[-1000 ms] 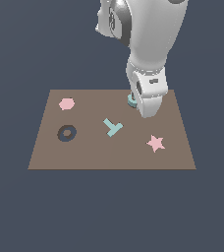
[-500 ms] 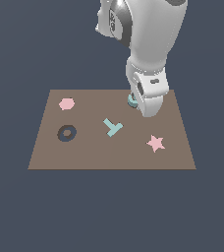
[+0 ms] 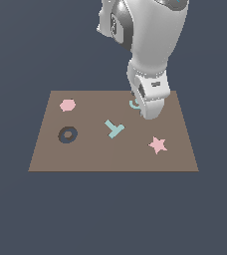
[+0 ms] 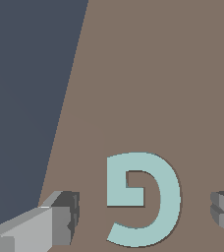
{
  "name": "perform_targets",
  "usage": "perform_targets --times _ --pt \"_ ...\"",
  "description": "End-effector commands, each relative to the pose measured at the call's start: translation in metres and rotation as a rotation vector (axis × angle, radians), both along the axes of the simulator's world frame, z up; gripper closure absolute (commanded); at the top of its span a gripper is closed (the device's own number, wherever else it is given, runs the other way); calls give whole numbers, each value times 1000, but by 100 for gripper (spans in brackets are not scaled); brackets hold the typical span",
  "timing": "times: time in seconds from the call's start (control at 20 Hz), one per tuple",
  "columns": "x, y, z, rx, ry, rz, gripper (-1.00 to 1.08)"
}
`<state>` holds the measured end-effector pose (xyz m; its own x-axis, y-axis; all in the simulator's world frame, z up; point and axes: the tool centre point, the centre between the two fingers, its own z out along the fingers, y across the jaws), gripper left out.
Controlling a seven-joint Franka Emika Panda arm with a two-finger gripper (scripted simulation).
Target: Insert a designated object into the corresponding slot on a board.
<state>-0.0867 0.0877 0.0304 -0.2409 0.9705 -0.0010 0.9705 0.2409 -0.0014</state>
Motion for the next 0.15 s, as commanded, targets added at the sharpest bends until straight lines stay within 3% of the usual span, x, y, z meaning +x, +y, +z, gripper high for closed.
perform_targets --times 0.0,0.1 --pt "0 0 0 0 0 0 -92" --pt "0 0 0 0 0 0 -92"
